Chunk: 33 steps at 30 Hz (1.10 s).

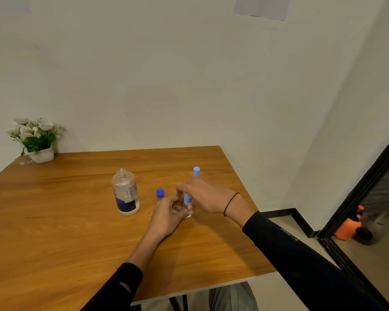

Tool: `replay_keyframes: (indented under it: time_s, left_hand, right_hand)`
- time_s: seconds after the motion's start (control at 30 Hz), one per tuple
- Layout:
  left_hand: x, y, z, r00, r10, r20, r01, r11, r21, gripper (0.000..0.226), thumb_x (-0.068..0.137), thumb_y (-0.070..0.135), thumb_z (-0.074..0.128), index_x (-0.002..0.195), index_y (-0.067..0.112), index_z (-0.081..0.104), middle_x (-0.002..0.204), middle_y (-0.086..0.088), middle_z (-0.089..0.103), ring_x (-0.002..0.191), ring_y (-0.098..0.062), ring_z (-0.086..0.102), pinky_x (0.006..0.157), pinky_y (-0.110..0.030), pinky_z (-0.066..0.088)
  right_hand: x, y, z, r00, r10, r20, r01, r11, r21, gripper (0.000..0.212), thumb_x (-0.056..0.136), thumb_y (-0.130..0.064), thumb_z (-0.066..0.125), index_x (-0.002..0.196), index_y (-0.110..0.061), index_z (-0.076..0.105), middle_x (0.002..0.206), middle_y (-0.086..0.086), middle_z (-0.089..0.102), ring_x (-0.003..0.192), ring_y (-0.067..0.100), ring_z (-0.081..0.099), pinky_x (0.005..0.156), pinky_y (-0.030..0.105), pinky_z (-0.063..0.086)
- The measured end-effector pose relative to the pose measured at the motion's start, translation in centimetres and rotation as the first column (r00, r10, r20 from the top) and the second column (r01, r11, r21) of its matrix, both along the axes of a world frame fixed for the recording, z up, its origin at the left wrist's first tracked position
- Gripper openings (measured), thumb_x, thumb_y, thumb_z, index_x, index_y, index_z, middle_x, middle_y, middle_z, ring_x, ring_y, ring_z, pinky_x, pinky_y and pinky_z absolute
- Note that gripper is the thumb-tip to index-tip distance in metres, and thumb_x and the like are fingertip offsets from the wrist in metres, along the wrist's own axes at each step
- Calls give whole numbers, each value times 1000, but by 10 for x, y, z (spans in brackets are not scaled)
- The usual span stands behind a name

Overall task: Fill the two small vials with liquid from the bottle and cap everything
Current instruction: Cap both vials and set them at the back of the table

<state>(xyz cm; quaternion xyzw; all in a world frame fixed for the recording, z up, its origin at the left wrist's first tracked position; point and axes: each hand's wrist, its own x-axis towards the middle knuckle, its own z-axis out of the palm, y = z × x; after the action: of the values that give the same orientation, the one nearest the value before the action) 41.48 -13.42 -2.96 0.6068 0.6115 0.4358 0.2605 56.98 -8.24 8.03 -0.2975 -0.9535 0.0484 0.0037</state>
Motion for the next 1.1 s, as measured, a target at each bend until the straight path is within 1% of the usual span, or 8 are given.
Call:
replay_keyframes:
  time_s: [0.07, 0.2, 0.37, 0.53, 0.67, 0.8, 0.93, 1.1]
  left_hand:
    - [0, 1, 1, 1000, 2, -13, -2, 1000, -13, 24, 83, 17, 91, 95, 29, 75, 88, 11, 79, 83, -5, 73, 75, -20, 57]
    - [-2, 2, 0, 1000, 0, -13, 0, 1000, -4, 20, 83, 18, 91, 93, 27, 77, 87, 10, 80, 83, -8, 75, 79, -26, 59]
    - [-2, 1, 7, 997, 25, -73, -29, 999, -45, 28, 83, 21, 92, 87, 38, 70, 85, 17, 75, 84, -1, 72, 74, -21, 56]
    - [0, 5, 5, 991, 47, -124, -52, 998, -41, 24, 86, 21, 89, 89, 34, 69, 84, 13, 75, 85, -1, 71, 78, -33, 58]
    - [-3, 16, 1, 986, 130, -104, -133, 991, -22, 17, 94, 20, 80, 110, 27, 77, 91, 13, 75, 90, -5, 69, 75, -34, 55]
    - [-9, 40, 0, 976, 197, -95, -197, 980, 10, 24, 94, 22, 80, 118, 22, 78, 93, 12, 76, 86, 0, 67, 69, -24, 46]
    - [-8, 71, 5, 962, 244, -120, -246, 969, -2, 35, 96, 22, 80, 130, 17, 73, 109, 3, 79, 96, -11, 71, 80, -27, 55]
    - [-13, 126, 12, 962, 245, -122, -247, 969, -7, 27, 96, 19, 80, 121, 15, 73, 110, -1, 79, 101, -20, 75, 87, -38, 60]
  right_hand:
    - [0, 0, 0, 999, 27, 25, -27, 1000, 14, 12, 98, -6, 62, 104, -15, 58, 89, -5, 56, 79, 20, 60, 64, 36, 54]
    - [2, 3, 0, 997, -9, 75, -4, 985, 173, 7, 101, -6, 58, 98, -13, 56, 94, 1, 61, 74, 20, 55, 50, 24, 26]
    - [8, 4, -13, 991, 94, 91, -113, 964, 240, 25, 103, -17, 59, 127, -23, 55, 101, 2, 65, 75, 20, 57, 54, 26, 34]
    - [5, 10, -28, 997, 77, 19, -79, 952, 294, 19, 103, -25, 59, 121, -22, 54, 101, 1, 68, 80, 22, 64, 59, 32, 41]
    - [11, 21, -47, 928, -181, -324, 182, 983, -29, 49, 93, -60, 64, 122, -23, 48, 89, -6, 59, 75, 14, 59, 63, 32, 50]
    - [21, 47, -78, 538, -628, -562, 462, 778, -426, 70, 82, -49, 84, 134, -23, 46, 93, -2, 66, 78, 11, 62, 67, 25, 48]
    - [9, 81, -104, 504, -708, -495, 487, 706, -514, 72, 83, -45, 83, 141, -19, 49, 109, 0, 64, 103, 21, 62, 87, 38, 56]
    - [-9, 128, -114, 551, -652, -521, 454, 758, -469, 32, 90, -26, 78, 115, -20, 61, 90, -4, 63, 90, 21, 62, 72, 28, 48]
